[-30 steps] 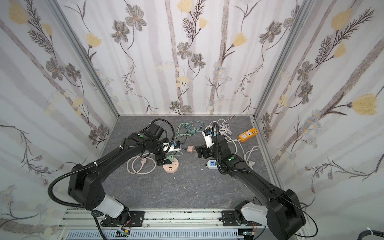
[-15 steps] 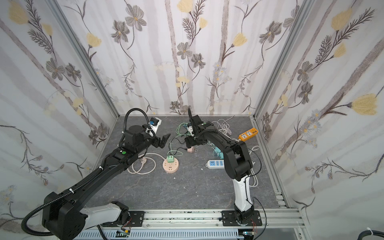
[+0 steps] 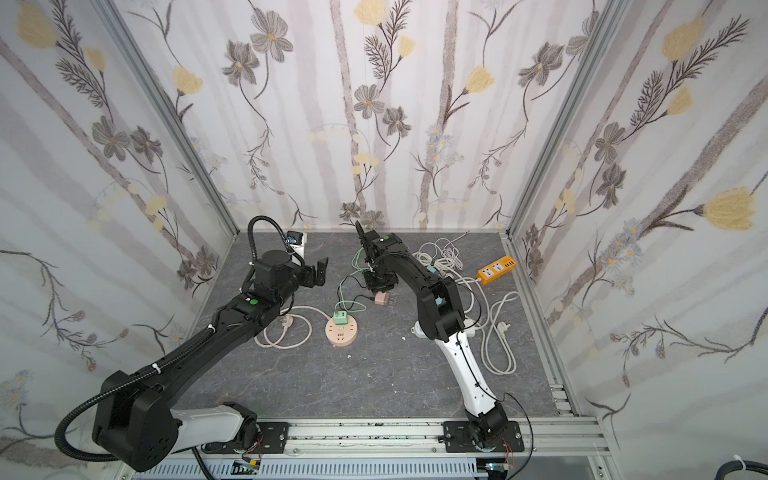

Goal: Insert the plug
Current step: 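Lower the right gripper onto the pink charger cube and close it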

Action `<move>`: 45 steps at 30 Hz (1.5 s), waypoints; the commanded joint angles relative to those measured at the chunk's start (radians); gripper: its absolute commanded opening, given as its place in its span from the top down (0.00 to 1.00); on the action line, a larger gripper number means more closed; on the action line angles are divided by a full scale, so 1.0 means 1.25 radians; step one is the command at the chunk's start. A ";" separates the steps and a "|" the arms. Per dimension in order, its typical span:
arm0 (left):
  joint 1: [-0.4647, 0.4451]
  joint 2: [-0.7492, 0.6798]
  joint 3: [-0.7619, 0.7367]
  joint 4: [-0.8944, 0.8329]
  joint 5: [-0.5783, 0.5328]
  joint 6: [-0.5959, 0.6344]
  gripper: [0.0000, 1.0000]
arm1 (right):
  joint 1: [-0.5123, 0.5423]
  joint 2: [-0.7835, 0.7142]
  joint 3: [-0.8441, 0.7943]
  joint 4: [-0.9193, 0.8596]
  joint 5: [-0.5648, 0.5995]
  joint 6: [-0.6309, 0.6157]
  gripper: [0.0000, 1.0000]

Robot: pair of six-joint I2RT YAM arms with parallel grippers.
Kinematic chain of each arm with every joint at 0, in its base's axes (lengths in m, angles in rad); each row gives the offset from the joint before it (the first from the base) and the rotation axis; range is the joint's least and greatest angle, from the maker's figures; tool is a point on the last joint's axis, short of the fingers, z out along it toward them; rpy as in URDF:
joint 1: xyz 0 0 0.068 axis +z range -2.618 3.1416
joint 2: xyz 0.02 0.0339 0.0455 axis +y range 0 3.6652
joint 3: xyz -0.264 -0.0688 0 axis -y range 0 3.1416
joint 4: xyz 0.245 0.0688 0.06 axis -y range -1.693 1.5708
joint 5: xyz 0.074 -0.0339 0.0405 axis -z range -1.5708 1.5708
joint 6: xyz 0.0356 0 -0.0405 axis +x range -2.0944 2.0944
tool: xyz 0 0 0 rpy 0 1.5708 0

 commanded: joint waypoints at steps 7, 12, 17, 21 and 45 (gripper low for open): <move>0.005 0.048 0.020 0.005 -0.005 -0.012 0.00 | 0.023 0.005 -0.029 -0.078 0.012 0.045 0.66; 0.005 0.063 0.035 -0.021 0.011 -0.021 0.00 | 0.045 -0.087 -0.130 -0.036 -0.004 0.064 0.66; 0.005 0.062 0.036 -0.019 0.017 -0.031 0.00 | 0.039 -0.172 -0.166 0.019 0.008 0.055 0.58; 0.005 0.064 0.036 -0.019 0.012 -0.033 0.00 | 0.008 -0.155 -0.163 0.040 0.000 0.034 0.52; 0.005 0.079 0.031 -0.038 -0.012 -0.037 0.00 | 0.043 -0.144 -0.280 0.110 -0.033 -0.101 0.22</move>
